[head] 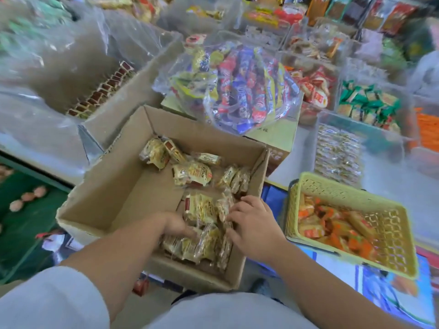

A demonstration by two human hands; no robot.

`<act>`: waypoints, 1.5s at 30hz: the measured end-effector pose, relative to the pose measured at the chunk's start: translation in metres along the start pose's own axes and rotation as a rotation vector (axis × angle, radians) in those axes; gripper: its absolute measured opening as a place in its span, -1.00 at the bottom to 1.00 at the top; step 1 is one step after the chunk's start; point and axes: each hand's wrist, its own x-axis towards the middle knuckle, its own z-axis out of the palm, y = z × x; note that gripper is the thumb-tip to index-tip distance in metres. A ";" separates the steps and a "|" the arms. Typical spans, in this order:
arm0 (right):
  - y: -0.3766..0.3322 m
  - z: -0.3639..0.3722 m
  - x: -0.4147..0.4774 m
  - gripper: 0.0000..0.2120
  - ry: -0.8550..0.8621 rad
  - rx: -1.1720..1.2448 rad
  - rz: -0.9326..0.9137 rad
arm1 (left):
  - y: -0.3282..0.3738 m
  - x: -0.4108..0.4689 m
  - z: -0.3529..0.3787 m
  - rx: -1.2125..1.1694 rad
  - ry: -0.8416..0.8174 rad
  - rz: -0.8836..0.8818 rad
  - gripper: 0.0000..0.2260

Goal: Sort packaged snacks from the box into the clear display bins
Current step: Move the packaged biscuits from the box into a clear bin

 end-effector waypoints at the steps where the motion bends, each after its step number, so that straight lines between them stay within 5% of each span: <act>1: -0.001 0.000 -0.001 -0.60 0.009 0.013 0.014 | 0.004 0.000 0.002 0.022 -0.038 0.003 -0.02; 6: -0.004 0.000 -0.003 -0.62 0.034 0.013 0.024 | 0.027 -0.004 0.009 -0.079 -0.155 0.138 -0.04; 11: -0.006 -0.003 -0.001 -0.62 0.022 0.011 0.037 | 0.039 0.003 0.025 -0.056 -0.147 0.194 0.22; 19: -0.005 -0.003 -0.001 -0.63 0.021 0.024 0.041 | 0.036 0.013 0.032 0.079 -0.014 0.090 -0.13; 37: 0.001 -0.009 -0.002 -0.61 -0.035 0.023 0.006 | -0.002 -0.047 -0.024 -0.105 0.103 0.260 -0.30; 40: 0.002 -0.012 -0.001 -0.53 -0.038 0.073 -0.004 | -0.014 -0.077 -0.033 -0.283 0.148 0.300 -0.37; 45: 0.009 -0.029 -0.005 0.01 0.015 0.275 -0.056 | -0.007 -0.118 -0.032 -0.657 0.243 0.415 -0.51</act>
